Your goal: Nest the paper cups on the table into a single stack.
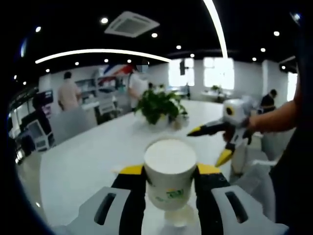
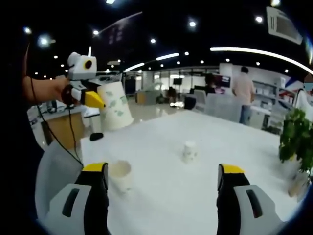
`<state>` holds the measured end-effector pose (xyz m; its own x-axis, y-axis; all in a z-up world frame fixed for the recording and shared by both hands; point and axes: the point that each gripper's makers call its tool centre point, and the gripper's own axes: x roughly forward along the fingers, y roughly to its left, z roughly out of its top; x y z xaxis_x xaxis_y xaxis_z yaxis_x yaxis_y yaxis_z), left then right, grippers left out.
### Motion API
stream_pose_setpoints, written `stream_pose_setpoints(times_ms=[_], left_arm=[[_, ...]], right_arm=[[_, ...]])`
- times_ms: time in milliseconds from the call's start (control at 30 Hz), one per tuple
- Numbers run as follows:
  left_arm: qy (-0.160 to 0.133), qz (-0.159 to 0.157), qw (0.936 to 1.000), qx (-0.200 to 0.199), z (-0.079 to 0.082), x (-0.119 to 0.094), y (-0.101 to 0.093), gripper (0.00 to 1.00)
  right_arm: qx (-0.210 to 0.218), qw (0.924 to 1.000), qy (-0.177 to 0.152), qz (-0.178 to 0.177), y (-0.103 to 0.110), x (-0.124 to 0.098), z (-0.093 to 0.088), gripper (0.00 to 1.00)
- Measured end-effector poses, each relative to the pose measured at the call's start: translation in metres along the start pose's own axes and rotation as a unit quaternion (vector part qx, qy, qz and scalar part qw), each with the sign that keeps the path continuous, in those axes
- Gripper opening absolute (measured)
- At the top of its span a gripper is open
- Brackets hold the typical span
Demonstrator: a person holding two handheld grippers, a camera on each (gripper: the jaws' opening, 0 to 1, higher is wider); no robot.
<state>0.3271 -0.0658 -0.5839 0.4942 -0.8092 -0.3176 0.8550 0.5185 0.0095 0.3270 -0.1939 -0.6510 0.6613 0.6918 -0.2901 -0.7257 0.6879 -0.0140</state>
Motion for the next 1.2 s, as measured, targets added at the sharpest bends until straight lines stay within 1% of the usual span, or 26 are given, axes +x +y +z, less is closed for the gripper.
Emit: stream_pose_setpoints(times_ms=[133,200,333,433,467,533,633,767,800,833,900,933,967,1033,1100,1167,1200], left_arm=[[-0.001,0.002,1.0000,0.000,0.001,-0.002,-0.001,0.37],[-0.005,0.002,1.0000,-0.003,0.003,-0.002,-0.001,0.37],[-0.027,-0.004,0.9995,-0.014,0.012,-0.004,-0.004,0.37],[-0.046,-0.012,0.9988,-0.014,0.021,-0.006,-0.007,0.37],[-0.055,-0.017,0.9982,-0.017,0.026,-0.007,-0.009,0.37],[-0.063,-0.022,0.9977,-0.016,0.031,-0.008,-0.010,0.37],[-0.075,-0.027,0.9967,-0.015,0.036,-0.011,-0.010,0.37],[-0.106,-0.038,0.9934,-0.023,0.046,-0.017,-0.011,0.37],[-0.113,-0.040,0.9925,-0.023,0.048,-0.020,-0.011,0.37],[-0.114,-0.040,0.9923,-0.024,0.049,-0.020,-0.011,0.37],[-0.119,-0.045,0.9916,-0.025,0.050,-0.022,-0.013,0.37],[-0.119,-0.045,0.9916,-0.024,0.051,-0.022,-0.013,0.37],[-0.120,-0.048,0.9914,-0.024,0.051,-0.023,-0.014,0.37],[-0.128,-0.053,0.9900,-0.028,0.053,-0.025,-0.015,0.37],[-0.143,-0.058,0.9873,-0.037,0.057,-0.028,-0.017,0.37],[-0.153,-0.062,0.9853,-0.044,0.059,-0.030,-0.018,0.37],[-0.156,-0.062,0.9848,-0.045,0.060,-0.031,-0.018,0.37]], right_arm=[[0.001,0.9999,0.006,0.010,0.004,0.002,-0.001,0.89],[0.000,0.9999,0.005,0.014,0.007,0.002,0.001,0.89],[0.007,0.9995,-0.015,0.028,0.015,0.001,0.023,0.84],[0.004,0.9986,-0.032,0.043,0.021,0.001,0.043,0.83],[0.005,0.9978,-0.041,0.051,0.024,0.000,0.053,0.82],[0.001,0.9968,-0.053,0.059,0.029,0.000,0.067,0.80],[-0.002,0.9955,-0.062,0.072,0.033,0.000,0.082,0.74],[0.004,0.9919,-0.081,0.098,0.044,0.001,0.099,0.71],[0.005,0.9907,-0.085,0.106,0.047,0.002,0.101,0.71],[0.003,0.9884,-0.082,0.128,0.055,0.003,0.099,0.71],[0.002,0.9883,-0.070,0.136,0.058,0.007,0.094,0.71],[0.005,0.9877,-0.070,0.140,0.060,0.008,0.094,0.70],[0.019,0.9849,-0.076,0.154,0.066,0.008,0.096,0.69],[0.042,0.9807,-0.080,0.173,0.071,0.008,0.099,0.66],[0.042,0.9797,-0.080,0.179,0.073,0.008,0.101,0.62],[0.048,0.9770,-0.081,0.192,0.079,0.008,0.104,0.57],[0.058,0.9736,-0.083,0.204,0.084,0.008,0.107,0.55]])
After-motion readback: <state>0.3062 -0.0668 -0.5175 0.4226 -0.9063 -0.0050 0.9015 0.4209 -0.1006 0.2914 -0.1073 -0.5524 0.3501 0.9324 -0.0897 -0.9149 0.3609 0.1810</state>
